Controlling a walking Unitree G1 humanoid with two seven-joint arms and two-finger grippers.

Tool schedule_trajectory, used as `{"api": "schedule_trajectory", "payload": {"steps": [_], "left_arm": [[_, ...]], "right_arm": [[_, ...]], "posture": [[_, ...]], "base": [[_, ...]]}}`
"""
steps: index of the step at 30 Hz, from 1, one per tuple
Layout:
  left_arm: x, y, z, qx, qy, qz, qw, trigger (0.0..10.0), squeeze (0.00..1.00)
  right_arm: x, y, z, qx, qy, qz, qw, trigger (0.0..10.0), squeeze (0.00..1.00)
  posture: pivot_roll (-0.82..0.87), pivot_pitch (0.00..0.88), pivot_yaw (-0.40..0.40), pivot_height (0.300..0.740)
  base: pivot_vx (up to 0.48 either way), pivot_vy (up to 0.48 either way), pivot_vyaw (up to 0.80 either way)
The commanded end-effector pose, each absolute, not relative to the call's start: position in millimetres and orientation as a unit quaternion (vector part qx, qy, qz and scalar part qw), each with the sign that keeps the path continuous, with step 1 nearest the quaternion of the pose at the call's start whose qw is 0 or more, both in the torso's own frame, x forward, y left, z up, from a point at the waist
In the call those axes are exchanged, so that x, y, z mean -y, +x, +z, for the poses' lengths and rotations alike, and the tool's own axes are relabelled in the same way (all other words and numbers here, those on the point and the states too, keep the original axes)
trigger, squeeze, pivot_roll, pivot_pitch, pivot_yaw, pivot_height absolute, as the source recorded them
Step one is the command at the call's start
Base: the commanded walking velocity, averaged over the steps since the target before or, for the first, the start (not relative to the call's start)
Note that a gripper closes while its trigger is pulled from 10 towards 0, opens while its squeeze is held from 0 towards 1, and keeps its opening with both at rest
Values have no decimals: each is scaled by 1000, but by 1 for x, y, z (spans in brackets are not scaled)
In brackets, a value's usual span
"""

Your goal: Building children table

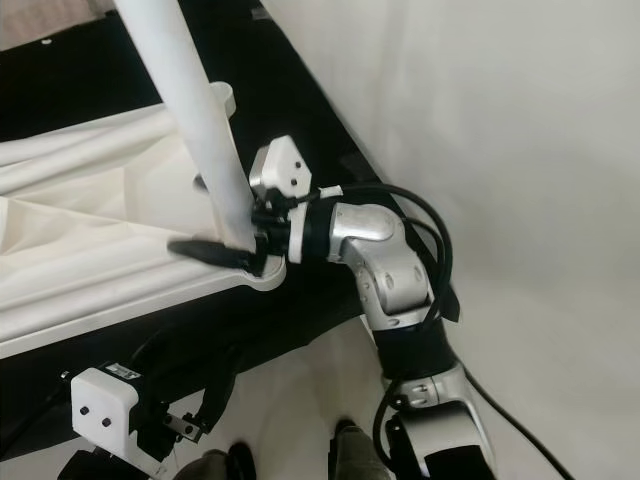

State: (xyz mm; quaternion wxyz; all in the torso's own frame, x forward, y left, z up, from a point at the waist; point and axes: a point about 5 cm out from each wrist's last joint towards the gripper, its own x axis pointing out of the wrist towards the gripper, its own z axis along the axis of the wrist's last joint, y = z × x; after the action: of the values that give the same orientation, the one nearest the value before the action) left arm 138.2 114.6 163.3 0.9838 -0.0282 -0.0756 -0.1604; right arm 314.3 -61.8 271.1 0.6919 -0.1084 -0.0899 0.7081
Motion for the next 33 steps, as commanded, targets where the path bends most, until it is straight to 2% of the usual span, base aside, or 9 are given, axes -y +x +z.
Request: {"api": "schedule_trajectory", "payload": {"steps": [1, 11, 12, 21, 24, 26, 27, 30, 33], "left_arm": [[-115, 135, 159, 59, -25, -158, 985, 10000, 0], [-115, 133, 159, 57, -26, -159, 985, 10000, 0], [-115, 133, 160, 57, -26, -159, 985, 10000, 0], [-114, 134, 160, 58, -26, -159, 985, 10000, 0], [-114, 134, 160, 58, -27, -159, 985, 10000, 0], [-114, 134, 160, 59, -27, -157, 985, 10000, 0], [-114, 134, 160, 59, -27, -157, 985, 10000, 0], [-116, 133, 160, 60, -26, -155, 986, 10000, 0], [-117, 135, 160, 60, -24, -155, 986, 10000, 0]], "right_arm": [[53, 309, 270, 97, -109, 743, 653, 10000, 0], [54, 319, 279, 82, -102, 801, 585, 10000, 0], [55, 320, 279, 79, -101, 807, 577, 0, 0], [62, 326, 276, 80, -104, 796, 591, 0, 0], [65, 329, 273, 84, -112, 766, 627, 0, 0], [66, 335, 260, 70, -111, 679, 722, 0, 0], [66, 335, 260, 70, -111, 679, 722, 0, 0], [69, 329, 211, 6, -110, 383, 917, 0, 0], [70, 301, 180, -54, -82, 288, 953, 0, 0]], "posture": [[9, 310, 56, 740], [17, 316, 58, 740], [17, 319, 57, 740], [12, 318, 57, 740], [12, 318, 57, 740], [5, 319, 46, 740], [5, 319, 46, 740], [7, 327, 32, 740], [5, 328, 47, 740]], "base": [[0, 0, 0], [0, 0, 0], [0, 0, 0], [0, 0, 0], [0, 0, 0], [0, 0, 0], [0, 0, 0], [0, 0, 0], [0, 0, 0]]}}
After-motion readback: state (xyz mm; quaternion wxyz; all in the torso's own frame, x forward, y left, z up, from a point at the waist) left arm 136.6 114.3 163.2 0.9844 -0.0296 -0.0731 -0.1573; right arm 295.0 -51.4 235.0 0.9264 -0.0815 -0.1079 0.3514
